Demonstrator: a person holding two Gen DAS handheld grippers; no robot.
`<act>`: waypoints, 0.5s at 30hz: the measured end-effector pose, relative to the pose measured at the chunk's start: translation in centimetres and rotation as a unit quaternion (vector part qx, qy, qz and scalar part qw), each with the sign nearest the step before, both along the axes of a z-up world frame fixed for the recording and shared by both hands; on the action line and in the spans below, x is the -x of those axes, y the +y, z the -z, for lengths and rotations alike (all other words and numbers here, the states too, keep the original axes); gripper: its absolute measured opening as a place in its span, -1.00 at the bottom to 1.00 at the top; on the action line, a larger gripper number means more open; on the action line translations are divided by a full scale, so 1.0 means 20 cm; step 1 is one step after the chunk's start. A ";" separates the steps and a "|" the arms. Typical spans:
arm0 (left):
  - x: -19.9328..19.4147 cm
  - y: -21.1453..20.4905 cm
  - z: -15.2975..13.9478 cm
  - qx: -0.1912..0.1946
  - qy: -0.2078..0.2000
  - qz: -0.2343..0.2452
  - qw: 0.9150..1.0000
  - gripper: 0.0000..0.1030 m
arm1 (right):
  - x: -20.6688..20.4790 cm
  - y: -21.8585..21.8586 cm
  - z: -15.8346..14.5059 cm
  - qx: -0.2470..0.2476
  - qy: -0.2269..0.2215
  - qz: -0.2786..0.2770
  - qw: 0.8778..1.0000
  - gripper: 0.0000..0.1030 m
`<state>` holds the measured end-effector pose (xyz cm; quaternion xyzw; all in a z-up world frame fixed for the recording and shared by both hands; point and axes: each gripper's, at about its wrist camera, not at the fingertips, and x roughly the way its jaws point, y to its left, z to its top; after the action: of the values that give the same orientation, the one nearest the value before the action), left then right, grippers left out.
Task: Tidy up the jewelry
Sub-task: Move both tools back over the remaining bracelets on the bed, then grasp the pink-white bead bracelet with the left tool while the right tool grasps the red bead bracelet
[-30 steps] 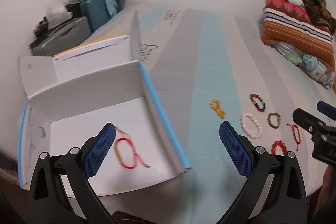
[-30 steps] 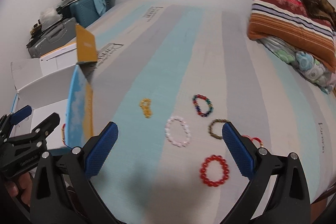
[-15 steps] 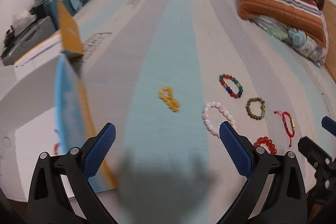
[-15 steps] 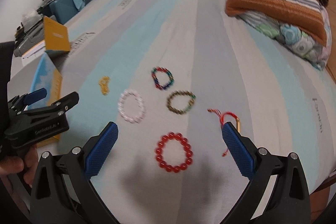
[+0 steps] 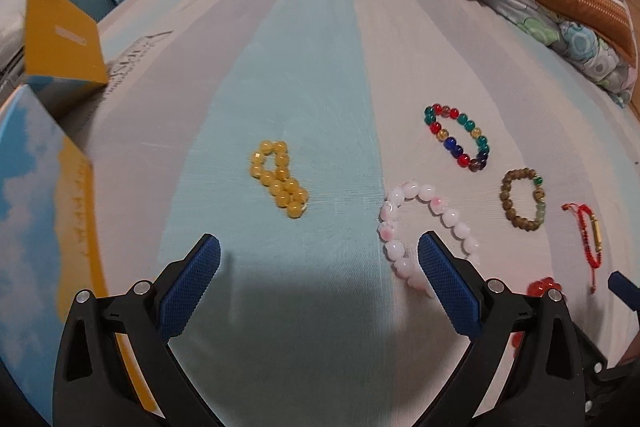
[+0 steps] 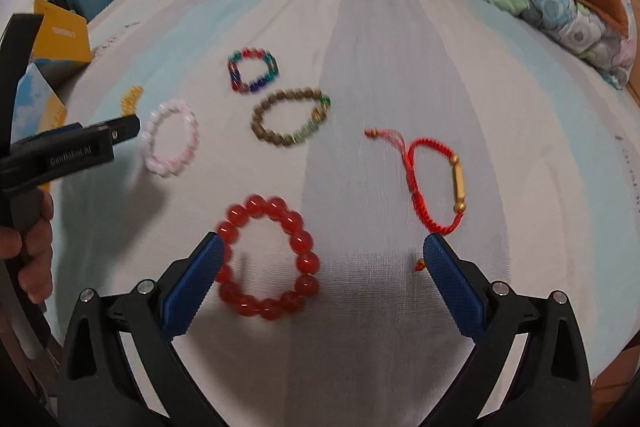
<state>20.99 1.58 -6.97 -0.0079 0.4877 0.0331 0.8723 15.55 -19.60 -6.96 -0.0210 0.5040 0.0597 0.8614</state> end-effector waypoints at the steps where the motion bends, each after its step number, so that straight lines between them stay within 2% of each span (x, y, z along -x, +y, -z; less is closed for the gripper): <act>1: -0.01 0.00 0.01 0.000 0.001 0.001 1.000 0.89 | -0.01 -0.01 0.03 0.001 0.002 0.001 1.000 0.85; 6: -0.04 -0.03 0.08 0.005 0.008 0.006 1.000 0.87 | -0.02 0.00 0.10 0.004 0.008 -0.006 1.000 0.85; 10: -0.07 -0.03 0.11 0.016 0.007 0.003 1.000 0.79 | -0.02 -0.01 0.14 0.003 0.014 -0.003 1.000 0.67; 12: -0.07 -0.04 0.11 0.014 0.007 0.004 1.000 0.69 | -0.01 -0.01 0.15 0.005 0.012 -0.003 1.000 0.64; 15: -0.06 -0.07 0.11 0.009 0.006 0.010 1.000 0.52 | 0.00 0.00 0.15 0.010 0.007 -0.006 1.000 0.43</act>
<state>22.27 0.22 -9.26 -0.0102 0.4935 0.0199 0.8694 15.62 -19.55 -10.02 -0.0323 0.5100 0.0601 0.8575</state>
